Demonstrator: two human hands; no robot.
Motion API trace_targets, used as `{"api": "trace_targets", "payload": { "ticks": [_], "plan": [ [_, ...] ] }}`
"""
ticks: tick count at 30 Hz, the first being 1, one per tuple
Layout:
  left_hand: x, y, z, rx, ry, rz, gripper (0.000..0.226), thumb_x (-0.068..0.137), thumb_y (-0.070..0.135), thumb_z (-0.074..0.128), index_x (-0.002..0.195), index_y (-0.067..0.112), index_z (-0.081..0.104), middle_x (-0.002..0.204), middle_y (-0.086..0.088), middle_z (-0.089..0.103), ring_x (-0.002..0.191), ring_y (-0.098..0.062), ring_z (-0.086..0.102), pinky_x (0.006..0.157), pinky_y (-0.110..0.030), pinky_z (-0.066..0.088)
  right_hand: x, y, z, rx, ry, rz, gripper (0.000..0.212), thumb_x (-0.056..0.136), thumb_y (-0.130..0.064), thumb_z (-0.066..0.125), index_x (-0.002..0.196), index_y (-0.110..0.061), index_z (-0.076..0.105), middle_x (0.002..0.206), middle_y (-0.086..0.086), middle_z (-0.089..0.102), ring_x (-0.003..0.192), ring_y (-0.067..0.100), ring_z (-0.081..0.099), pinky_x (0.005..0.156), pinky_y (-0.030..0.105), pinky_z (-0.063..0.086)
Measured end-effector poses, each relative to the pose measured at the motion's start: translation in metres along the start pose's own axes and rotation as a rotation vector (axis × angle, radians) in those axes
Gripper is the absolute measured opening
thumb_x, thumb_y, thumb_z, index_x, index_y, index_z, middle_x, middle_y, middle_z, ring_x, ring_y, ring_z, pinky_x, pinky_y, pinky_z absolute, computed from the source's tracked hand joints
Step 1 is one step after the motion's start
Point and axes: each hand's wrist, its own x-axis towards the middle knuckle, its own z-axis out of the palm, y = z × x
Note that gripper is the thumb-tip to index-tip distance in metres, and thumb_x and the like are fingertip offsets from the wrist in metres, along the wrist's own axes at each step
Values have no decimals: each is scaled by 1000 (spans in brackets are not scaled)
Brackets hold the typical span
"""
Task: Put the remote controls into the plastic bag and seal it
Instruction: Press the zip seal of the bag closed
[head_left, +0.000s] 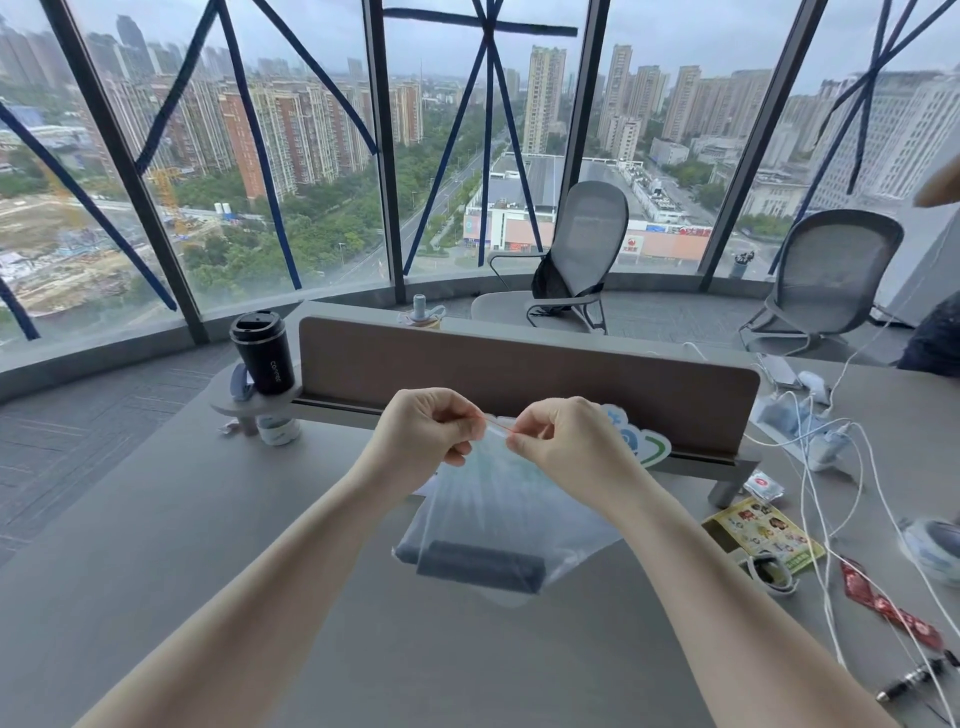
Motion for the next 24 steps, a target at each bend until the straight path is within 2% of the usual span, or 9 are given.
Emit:
{"api": "trace_targets", "payload": {
  "ticks": [4, 7, 10, 15, 18, 22, 24],
  "plan": [
    [1, 1, -5, -26, 25, -2, 10, 80, -6, 65, 73, 0, 69, 56, 5, 65, 50, -7, 56, 49, -21, 52, 0, 6, -2, 39, -24, 21, 11, 82, -31, 74, 74, -24, 75, 57, -17, 59, 62, 3, 52, 67, 31, 48],
    [2, 0, -9, -41, 40, -2, 7, 81, -6, 64, 75, -4, 68, 58, 2, 65, 50, -9, 56, 50, -21, 53, 0, 17, -3, 37, -40, 63, 19, 82, -35, 74, 63, -34, 68, 58, -21, 63, 79, 17, 56, 72, 33, 47],
    [2, -3, -9, -41, 69, -3, 10, 81, -7, 63, 74, -2, 68, 61, -3, 66, 51, -11, 56, 50, -21, 52, 0, 15, 2, 2, -14, 39, 22, 83, -36, 72, 62, -36, 64, 60, -15, 61, 87, 26, 58, 76, 36, 49],
    [3, -5, -21, -80, 117, -21, 14, 82, -4, 64, 72, 4, 69, 65, -6, 66, 51, -9, 57, 50, -19, 52, -9, 26, -5, -30, 8, 74, 12, 85, -31, 71, 76, -24, 73, 58, -17, 57, 67, 0, 51, 66, 28, 44],
    [6, -3, -32, -115, 117, -22, 16, 82, -1, 66, 70, 9, 69, 61, 0, 68, 51, -8, 57, 51, -19, 53, -12, 37, -9, 37, 0, 127, 11, 81, -31, 75, 73, -25, 74, 53, -24, 60, 55, -3, 52, 62, 26, 42],
    [8, -3, -38, -163, 136, -37, 14, 82, 0, 67, 72, 9, 69, 65, -5, 69, 52, -8, 58, 51, -18, 52, -13, 38, -17, 160, 9, 143, 15, 80, -26, 80, 66, -26, 74, 52, -11, 53, 49, 0, 46, 53, 16, 38],
    [8, -4, -43, -175, 147, -45, 12, 82, 1, 67, 73, 9, 70, 67, -7, 68, 53, -8, 58, 51, -18, 52, -14, 39, -20, 175, -2, 146, 17, 82, -23, 79, 66, -27, 73, 56, -8, 58, 51, -1, 47, 54, 11, 40]
  ]
}}
